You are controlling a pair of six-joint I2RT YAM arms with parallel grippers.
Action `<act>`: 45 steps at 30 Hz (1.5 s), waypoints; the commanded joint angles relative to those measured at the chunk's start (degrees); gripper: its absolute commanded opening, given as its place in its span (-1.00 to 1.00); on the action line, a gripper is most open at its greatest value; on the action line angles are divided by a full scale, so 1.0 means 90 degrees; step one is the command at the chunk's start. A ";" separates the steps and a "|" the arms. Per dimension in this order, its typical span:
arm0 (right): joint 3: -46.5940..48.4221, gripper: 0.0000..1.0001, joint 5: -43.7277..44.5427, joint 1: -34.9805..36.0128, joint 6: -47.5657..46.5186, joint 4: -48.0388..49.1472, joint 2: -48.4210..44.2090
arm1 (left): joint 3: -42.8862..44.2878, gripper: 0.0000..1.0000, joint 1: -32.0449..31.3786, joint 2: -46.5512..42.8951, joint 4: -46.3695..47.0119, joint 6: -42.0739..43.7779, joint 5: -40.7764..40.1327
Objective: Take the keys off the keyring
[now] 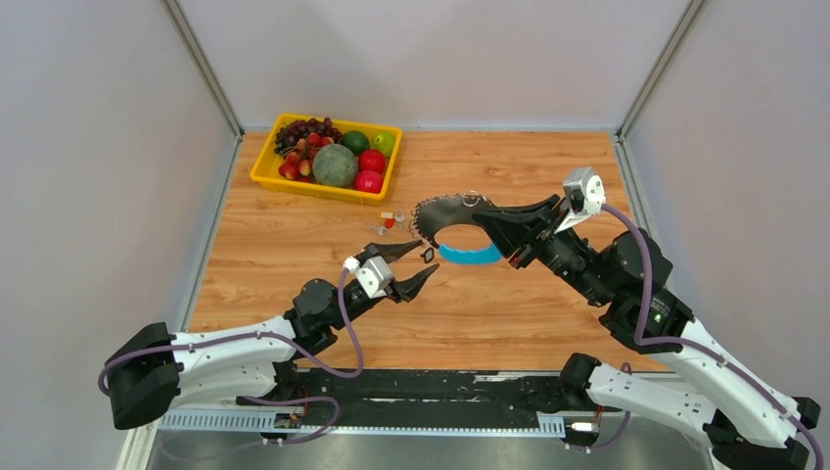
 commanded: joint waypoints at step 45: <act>-0.0563 0.90 0.1441 -0.0005 -0.0803 0.0523 0.0049 | 0.5179 -1.00 -0.0029 -0.1240 -0.9337 0.0182 0.0086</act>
